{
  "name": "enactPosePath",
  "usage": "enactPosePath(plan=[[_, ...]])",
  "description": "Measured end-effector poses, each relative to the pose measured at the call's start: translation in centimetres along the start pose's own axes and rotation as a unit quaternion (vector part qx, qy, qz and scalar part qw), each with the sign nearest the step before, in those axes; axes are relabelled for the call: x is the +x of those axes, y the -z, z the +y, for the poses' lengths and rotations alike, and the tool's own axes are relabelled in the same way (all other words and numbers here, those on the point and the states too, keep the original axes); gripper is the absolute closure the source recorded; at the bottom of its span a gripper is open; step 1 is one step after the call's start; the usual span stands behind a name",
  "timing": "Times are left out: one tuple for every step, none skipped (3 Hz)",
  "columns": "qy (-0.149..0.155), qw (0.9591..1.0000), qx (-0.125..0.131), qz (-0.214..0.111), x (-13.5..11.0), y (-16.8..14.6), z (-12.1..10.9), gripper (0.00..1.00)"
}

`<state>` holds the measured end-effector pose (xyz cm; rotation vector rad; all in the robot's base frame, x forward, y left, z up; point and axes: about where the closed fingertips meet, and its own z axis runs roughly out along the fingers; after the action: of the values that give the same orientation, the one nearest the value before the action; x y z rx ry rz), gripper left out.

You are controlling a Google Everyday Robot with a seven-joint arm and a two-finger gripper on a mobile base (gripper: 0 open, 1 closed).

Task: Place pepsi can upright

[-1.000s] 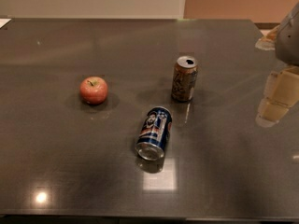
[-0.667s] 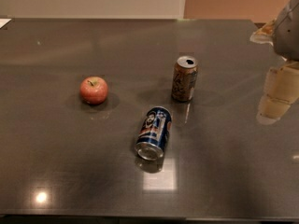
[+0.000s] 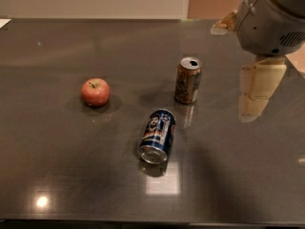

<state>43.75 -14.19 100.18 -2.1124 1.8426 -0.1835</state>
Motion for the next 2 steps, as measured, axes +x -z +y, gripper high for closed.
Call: enactPosePath(plan=[[0.07, 0.9974, -0.009, -0.011, -2.7, -1.6, -0.5, 0.0], [0.135, 0.9905, -0.025, -0.011, -4.7, -3.7, -0.7, 0.0]])
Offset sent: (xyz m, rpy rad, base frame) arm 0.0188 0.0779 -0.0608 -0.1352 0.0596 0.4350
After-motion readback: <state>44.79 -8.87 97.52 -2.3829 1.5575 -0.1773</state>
